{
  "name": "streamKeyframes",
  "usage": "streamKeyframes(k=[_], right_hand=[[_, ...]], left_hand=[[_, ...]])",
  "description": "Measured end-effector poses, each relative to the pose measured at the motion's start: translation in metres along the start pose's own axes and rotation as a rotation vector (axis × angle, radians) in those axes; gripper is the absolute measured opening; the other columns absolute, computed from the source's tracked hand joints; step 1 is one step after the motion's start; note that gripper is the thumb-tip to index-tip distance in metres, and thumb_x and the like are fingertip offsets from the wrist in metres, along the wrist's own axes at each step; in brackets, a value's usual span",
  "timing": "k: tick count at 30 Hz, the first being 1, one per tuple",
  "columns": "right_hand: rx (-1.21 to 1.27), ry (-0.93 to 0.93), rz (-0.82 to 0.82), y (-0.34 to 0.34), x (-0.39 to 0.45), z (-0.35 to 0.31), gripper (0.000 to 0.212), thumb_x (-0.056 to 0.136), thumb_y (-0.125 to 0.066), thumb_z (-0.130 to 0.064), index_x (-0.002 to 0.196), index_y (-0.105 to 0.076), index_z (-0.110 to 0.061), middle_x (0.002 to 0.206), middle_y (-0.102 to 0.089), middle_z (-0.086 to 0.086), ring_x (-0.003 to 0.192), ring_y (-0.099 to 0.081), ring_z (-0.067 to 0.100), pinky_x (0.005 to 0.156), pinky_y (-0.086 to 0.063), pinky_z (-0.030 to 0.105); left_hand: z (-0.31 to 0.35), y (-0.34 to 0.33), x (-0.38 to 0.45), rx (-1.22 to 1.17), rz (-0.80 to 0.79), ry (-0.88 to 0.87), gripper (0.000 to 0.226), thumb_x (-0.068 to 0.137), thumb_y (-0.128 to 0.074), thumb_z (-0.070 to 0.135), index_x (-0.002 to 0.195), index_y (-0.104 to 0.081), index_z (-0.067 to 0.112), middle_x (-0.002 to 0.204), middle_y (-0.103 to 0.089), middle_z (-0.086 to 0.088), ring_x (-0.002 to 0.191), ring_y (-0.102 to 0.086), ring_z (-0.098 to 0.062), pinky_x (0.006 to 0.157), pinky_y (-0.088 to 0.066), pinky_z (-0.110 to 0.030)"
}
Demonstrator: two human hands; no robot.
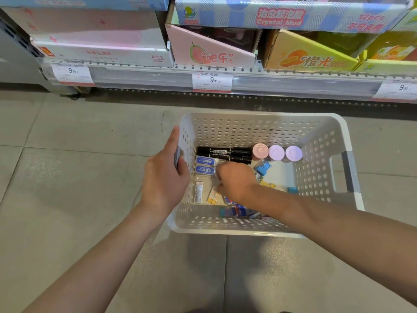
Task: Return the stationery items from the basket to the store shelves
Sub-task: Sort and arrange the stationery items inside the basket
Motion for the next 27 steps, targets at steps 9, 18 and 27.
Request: streamKeyframes(k=[9,18,27], right_hand=[[-0.448,0.575,-0.158,-0.029,-0.015,-0.028,0.038,0.091,-0.048,0.0,0.127,-0.052,-0.007,0.131,-0.051,0.009,0.116,-0.052,0.026,0.067,-0.032,0.029],[-0.424,0.551,-0.262,-0.028,-0.016,-0.018,0.026,0.088,-0.053,-0.021,0.107,-0.062,-0.006,0.107,-0.062,0.01,0.096,-0.062,0.027,0.063,-0.036,0.03],[-0.459,0.655,-0.111,-0.037,0.004,-0.048,0.036,0.09,-0.05,0.001,0.125,-0.052,-0.005,0.127,-0.049,0.011,0.106,-0.054,0.031,0.064,-0.041,0.034]], left_hand=[[-0.001,0.0,-0.001,-0.022,0.009,0.007,0.062,0.095,-0.046,0.01,0.149,-0.021,0.026,0.09,-0.064,-0.005,0.057,-0.055,-0.015,0.053,-0.053,-0.033],[-0.002,-0.001,-0.001,-0.025,-0.001,-0.005,0.062,0.094,-0.045,0.009,0.149,-0.022,0.027,0.083,-0.063,-0.021,0.054,-0.043,-0.014,0.051,-0.043,-0.033],[-0.002,0.0,0.0,-0.022,0.019,0.0,0.061,0.094,-0.046,0.009,0.148,-0.023,0.027,0.085,-0.066,-0.019,0.055,-0.052,-0.025,0.055,-0.049,-0.039]])
Point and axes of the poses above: each hand's wrist, its own x-axis towards the middle knuckle, its own y-axis out of the back of the hand, z = x × y, the point moved 6 cm from there along x, towards the middle knuckle
